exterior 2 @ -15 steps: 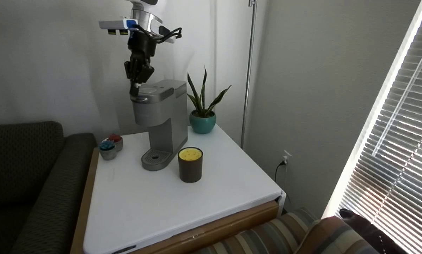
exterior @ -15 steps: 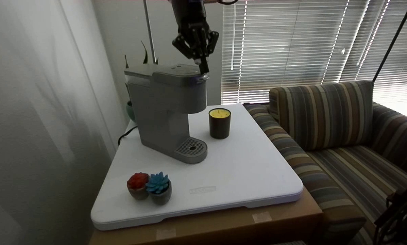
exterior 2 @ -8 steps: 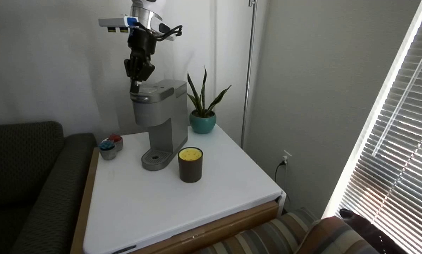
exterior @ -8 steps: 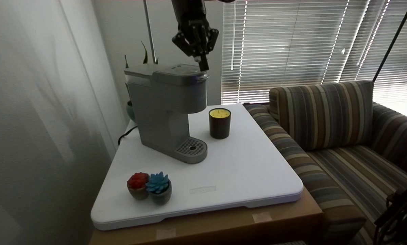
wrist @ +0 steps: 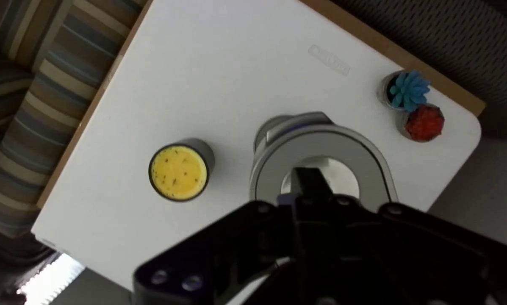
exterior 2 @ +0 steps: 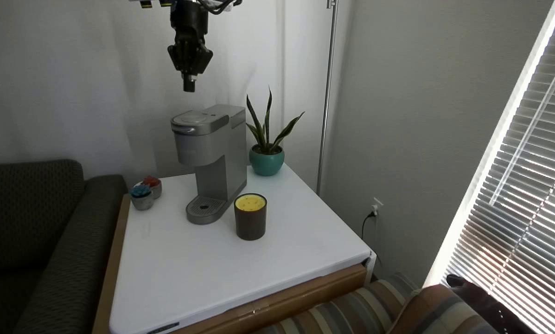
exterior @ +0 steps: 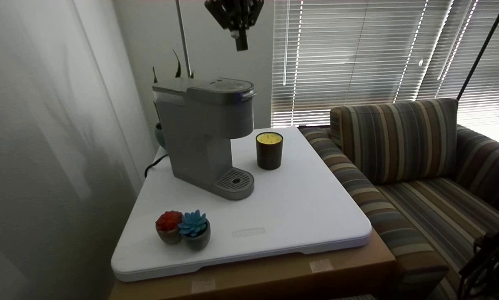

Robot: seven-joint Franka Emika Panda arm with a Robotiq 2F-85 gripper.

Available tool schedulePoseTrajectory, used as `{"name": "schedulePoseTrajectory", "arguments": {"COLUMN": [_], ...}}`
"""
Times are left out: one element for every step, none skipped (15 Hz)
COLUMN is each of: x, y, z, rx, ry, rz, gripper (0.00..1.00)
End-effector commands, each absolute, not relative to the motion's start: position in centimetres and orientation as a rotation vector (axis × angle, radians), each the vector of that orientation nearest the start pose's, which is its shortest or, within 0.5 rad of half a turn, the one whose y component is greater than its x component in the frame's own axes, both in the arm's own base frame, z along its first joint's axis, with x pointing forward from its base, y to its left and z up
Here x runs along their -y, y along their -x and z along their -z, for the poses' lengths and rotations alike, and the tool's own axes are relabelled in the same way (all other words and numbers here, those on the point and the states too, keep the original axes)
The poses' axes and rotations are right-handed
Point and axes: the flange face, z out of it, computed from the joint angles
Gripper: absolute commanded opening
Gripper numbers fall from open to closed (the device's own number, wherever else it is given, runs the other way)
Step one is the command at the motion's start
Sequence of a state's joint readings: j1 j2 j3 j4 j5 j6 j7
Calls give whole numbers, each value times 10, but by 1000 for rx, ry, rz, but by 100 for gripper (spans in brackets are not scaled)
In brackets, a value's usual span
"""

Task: Close the grey coffeemaker's chamber

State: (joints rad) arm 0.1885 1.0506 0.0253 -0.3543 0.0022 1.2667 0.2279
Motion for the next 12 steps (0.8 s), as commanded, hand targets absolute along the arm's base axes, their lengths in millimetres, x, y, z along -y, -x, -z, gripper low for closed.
{"name": "schedulePoseTrajectory", "arguments": {"x": [-144,-145,-146,-145,-145,-144,-143,-142,-140,-139,-137,-136], "y": [-756,-762,-768,-773,-776,-779,-781,-782,-783,-784,-785,-784], "z": [-470,-474,-478,-479,-482,-483,-485,-485,-485,-486,-486,-486], "rx": [78,103,131,152,171,190,204,209,218,219,217,203], "ry": [3118,3091,3068,3051,3037,3029,3024,3025,3020,3019,3018,3023], "rz": [62,147,233,290,341,377,400,416,429,437,446,434], "gripper": [0,0,0,0,0,0,0,0,3,27,28,31]}}
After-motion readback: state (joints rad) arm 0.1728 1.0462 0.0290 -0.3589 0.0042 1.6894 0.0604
